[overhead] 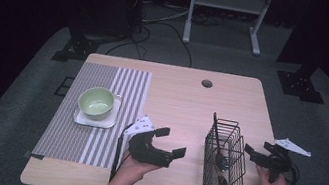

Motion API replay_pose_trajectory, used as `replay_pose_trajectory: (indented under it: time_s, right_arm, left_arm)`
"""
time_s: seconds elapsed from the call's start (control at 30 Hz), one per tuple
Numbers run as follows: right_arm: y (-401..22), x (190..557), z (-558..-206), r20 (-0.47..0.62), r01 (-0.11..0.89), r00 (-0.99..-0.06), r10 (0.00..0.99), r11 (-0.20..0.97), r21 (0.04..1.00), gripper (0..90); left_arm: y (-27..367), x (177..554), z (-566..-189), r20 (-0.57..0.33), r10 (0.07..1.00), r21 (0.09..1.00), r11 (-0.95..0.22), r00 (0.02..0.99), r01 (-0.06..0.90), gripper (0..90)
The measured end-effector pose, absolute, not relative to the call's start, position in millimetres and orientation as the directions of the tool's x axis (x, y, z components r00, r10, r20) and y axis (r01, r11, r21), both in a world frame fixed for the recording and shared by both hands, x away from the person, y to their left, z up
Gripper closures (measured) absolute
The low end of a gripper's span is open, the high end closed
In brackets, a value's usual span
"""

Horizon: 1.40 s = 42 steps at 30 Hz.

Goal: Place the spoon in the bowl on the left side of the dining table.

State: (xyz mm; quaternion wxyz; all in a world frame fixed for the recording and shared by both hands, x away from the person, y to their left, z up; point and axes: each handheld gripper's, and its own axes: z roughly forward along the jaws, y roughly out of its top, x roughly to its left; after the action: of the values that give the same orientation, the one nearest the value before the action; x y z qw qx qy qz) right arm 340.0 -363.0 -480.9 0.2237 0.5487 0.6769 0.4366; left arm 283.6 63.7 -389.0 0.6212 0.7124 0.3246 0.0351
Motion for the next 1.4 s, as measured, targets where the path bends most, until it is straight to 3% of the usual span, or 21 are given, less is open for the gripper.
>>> replay_pose_trajectory:
  time_s: [1.03,1.3,1.4]
  right_arm:
    - [-362.3,340.1,-481.0,0.178,0.552,-0.303,0.936,0.020,0.834,12.3]
    - [-361.8,340.1,-481.0,0.177,0.555,-0.303,0.936,0.023,0.832,12.3]
    - [-361.8,340.2,-481.1,0.176,0.555,-0.304,0.936,0.023,0.832,12.3]
  left_arm:
    - [10.7,283.6,-378.7,-0.338,0.431,0.907,-0.088,0.836,0.412,8.0]
    - [2.9,284.4,-378.8,-0.350,0.411,0.901,-0.099,0.842,0.422,21.2]
    - [-1.8,284.6,-377.6,-0.357,0.412,0.897,-0.100,0.838,0.431,22.1]
